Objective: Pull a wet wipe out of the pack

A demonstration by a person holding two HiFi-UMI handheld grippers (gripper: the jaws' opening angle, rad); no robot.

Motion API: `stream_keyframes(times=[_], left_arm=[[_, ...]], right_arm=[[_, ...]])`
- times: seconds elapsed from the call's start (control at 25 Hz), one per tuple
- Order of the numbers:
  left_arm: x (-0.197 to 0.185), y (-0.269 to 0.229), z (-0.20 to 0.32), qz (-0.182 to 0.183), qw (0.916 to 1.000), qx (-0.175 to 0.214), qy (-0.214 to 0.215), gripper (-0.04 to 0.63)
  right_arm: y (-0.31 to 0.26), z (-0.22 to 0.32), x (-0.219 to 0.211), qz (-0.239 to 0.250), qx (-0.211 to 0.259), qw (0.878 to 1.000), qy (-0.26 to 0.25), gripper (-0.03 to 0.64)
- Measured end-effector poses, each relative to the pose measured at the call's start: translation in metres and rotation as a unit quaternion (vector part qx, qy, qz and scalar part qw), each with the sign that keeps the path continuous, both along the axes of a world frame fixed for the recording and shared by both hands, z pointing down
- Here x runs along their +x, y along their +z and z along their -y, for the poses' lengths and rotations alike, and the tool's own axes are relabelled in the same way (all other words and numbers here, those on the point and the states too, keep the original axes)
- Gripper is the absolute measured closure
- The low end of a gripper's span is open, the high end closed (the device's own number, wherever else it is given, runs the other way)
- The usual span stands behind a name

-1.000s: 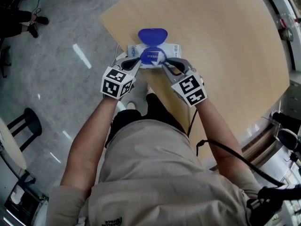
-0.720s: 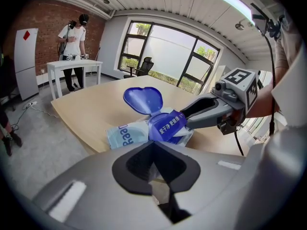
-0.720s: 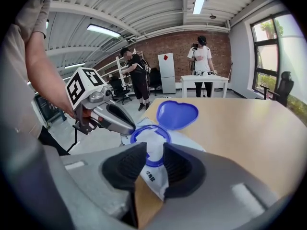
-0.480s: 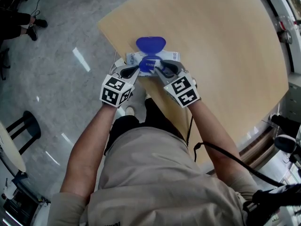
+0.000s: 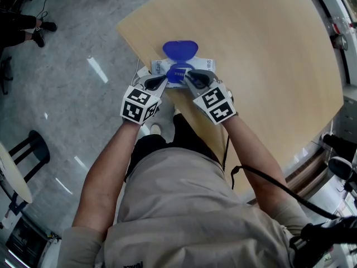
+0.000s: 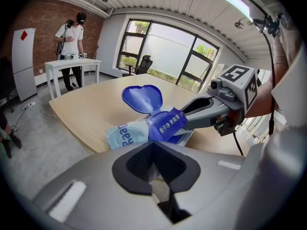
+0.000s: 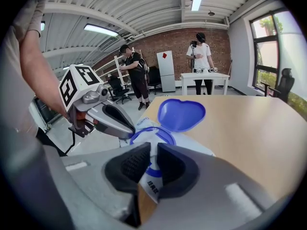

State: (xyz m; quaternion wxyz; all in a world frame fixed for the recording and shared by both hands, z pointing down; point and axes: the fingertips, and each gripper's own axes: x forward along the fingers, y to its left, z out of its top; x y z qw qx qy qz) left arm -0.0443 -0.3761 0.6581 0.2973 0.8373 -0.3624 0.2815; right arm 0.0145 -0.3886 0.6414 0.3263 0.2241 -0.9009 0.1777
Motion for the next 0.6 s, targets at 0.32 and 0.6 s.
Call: stream_keyframes(times=[0.32,0.6], left_arm=[[0.0004,-0.0029,-0.0010,0.002,1.0000,-0.002,0.001,0.597],[-0.0002,-0.0015,-0.0012,0.009,1.0000,-0.002,0.001,0.597]], right_arm=[[-0.0043,-0.0017,0.0029,-0.004,0.005,1.000,0.003,0.603],[-0.0075,-0.0003,0.0088,-0.006,0.012,1.000,0.011,0.607]])
